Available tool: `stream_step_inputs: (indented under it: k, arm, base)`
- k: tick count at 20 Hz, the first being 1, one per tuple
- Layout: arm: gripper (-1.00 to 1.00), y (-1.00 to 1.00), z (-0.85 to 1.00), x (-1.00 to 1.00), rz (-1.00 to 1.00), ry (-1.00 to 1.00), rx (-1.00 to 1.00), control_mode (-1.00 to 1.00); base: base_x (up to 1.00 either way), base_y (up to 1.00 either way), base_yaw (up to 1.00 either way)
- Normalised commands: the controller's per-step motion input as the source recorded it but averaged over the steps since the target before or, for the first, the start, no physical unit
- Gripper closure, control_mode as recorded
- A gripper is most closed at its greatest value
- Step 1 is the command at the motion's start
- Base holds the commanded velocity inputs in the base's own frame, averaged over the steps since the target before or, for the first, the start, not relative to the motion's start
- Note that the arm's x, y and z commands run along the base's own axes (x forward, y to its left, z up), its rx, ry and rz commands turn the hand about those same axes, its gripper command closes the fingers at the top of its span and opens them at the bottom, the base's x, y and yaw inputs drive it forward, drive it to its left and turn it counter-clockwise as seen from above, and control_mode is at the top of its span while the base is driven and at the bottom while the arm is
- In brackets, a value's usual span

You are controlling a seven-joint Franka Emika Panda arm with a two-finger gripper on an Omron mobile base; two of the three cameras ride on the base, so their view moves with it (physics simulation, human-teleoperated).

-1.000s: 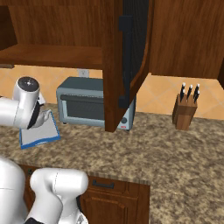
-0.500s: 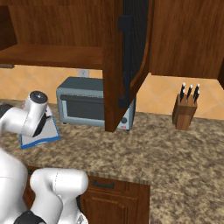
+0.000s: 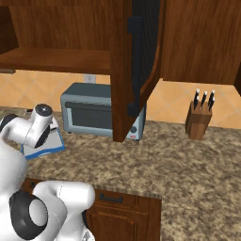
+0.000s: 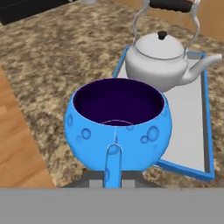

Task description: Pick the kettle from the counter and place it on the tray. Then pick the mug from the cabinet and place it on the tray. Then close the cabinet doors.

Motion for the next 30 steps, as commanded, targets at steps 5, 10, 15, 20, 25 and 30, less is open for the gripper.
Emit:
stream_step_inputs:
  k: [5,10,15,20,25,30]
  arm:
    - [1.0,0.31,-0.38,0.4,0.0,0.0,-0.12,-1.0]
    - [1.0,0.22,-0.32,0.35,0.0,-0.01,-0.06,-1.0]
    - [1.0,0.07,-0.23,0.39,0.0,-0.01,-0.01,-1.0]
    - [1.0,0.06,-0.28,0.28,0.01,0.0,0.0,-1.0]
    - [1.0,0.04,-0.32,0.13,0.06,0.0,0.0,-1.0]
    - [1.0,0.03,-0.2,0.17,0.08,0.04,0.0,-1.0]
  base:
    - [0.0,0.0,0.0]
    - [0.0,0.0,0.0]
    - [0.0,0.0,0.0]
    - [0.0,0.0,0.0]
    - [0.0,0.0,0.0]
    - [0.0,0.0,0.0]
